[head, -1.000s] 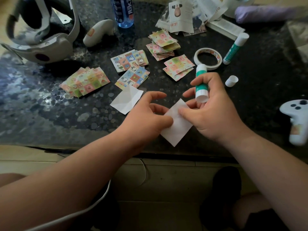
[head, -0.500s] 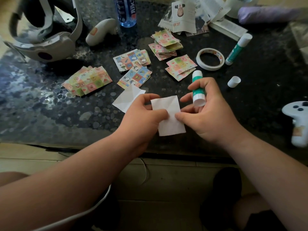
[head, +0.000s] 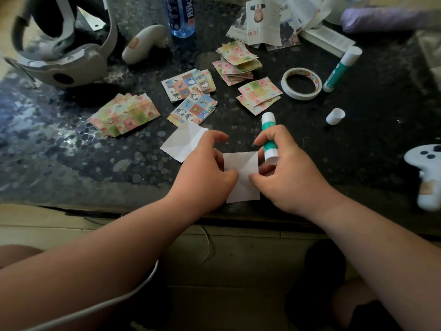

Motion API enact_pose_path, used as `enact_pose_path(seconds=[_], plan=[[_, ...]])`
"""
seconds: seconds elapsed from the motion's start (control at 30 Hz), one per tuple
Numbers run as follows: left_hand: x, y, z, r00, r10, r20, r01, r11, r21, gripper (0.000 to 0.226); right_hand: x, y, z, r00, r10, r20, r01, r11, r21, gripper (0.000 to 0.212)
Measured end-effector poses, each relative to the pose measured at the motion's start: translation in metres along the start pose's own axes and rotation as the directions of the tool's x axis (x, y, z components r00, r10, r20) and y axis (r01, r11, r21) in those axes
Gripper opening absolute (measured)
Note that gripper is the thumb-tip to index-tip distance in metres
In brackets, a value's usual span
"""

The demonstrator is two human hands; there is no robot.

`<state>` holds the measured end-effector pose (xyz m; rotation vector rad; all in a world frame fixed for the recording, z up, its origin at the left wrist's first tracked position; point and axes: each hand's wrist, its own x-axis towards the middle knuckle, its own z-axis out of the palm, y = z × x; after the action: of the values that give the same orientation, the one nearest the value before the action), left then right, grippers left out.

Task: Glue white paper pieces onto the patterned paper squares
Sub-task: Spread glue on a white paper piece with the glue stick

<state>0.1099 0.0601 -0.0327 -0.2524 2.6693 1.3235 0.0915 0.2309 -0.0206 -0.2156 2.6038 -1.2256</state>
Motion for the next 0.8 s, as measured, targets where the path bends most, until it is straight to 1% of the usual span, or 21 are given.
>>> enact_pose_path(seconds=[0.07, 0.17, 0.2, 0.27, 0.3, 0.37, 0.43, 0.5, 0.57, 0.67, 0.7, 0.77, 0.8], plan=[[-0.001, -0.001, -0.001, 0.996, 0.069, 0.052, -0.076, 0.984, 0.16, 0.061, 0.002, 0.003, -0.003, 1.0, -0.018, -0.001, 0.018, 1.0, -0.019, 0.048], [-0.004, -0.004, 0.002, 0.987, 0.134, 0.093, -0.158, 0.925, 0.346, 0.061, 0.007, 0.007, -0.012, 0.995, -0.054, -0.08, 0.049, 0.996, -0.073, 0.031], [-0.005, -0.005, 0.004, 0.984, 0.158, 0.086, -0.18, 0.907, 0.38, 0.06, 0.01, 0.008, -0.015, 0.993, -0.057, -0.106, 0.051, 0.997, -0.06, 0.025], [-0.004, -0.009, 0.006, 0.969, 0.242, 0.047, -0.237, 0.86, 0.451, 0.058, 0.012, 0.008, -0.022, 0.989, -0.052, -0.137, 0.056, 0.998, 0.021, 0.017], [-0.004, -0.011, 0.006, 0.953, 0.3, 0.037, -0.279, 0.824, 0.493, 0.054, 0.012, 0.007, -0.025, 0.987, -0.055, -0.15, 0.065, 0.996, 0.062, 0.015], [-0.003, -0.014, 0.005, 0.918, 0.392, 0.061, -0.355, 0.741, 0.57, 0.037, 0.012, 0.004, -0.03, 0.977, -0.078, -0.2, 0.103, 0.988, 0.118, 0.013], [-0.004, -0.017, 0.003, 0.894, 0.43, 0.123, -0.413, 0.685, 0.6, 0.021, 0.012, 0.001, -0.035, 0.956, -0.083, -0.283, 0.14, 0.972, 0.189, 0.01], [-0.008, -0.018, 0.001, 0.89, 0.417, 0.186, -0.44, 0.674, 0.593, 0.022, 0.011, 0.0, -0.037, 0.933, -0.062, -0.355, 0.155, 0.958, 0.24, 0.01], [-0.011, -0.018, -0.002, 0.886, 0.405, 0.228, -0.456, 0.664, 0.592, 0.027, 0.012, 0.001, -0.038, 0.917, -0.023, -0.397, 0.148, 0.946, 0.288, 0.018], [-0.012, -0.017, -0.004, 0.882, 0.393, 0.261, -0.468, 0.655, 0.593, 0.031, 0.014, 0.003, -0.035, 0.922, 0.085, -0.378, 0.087, 0.905, 0.417, 0.033], [-0.012, -0.017, -0.005, 0.88, 0.393, 0.267, -0.472, 0.65, 0.595, 0.032, 0.015, 0.003, -0.034, 0.927, 0.131, -0.352, 0.051, 0.886, 0.462, 0.031], [-0.011, -0.017, -0.006, 0.878, 0.391, 0.275, -0.475, 0.647, 0.597, 0.032, 0.018, 0.003, -0.028, 0.938, 0.207, -0.278, -0.029, 0.846, 0.533, 0.018], [-0.011, -0.017, -0.007, 0.878, 0.39, 0.276, -0.475, 0.647, 0.596, 0.033, 0.018, 0.003, -0.025, 0.939, 0.239, -0.249, -0.061, 0.825, 0.562, 0.016]])
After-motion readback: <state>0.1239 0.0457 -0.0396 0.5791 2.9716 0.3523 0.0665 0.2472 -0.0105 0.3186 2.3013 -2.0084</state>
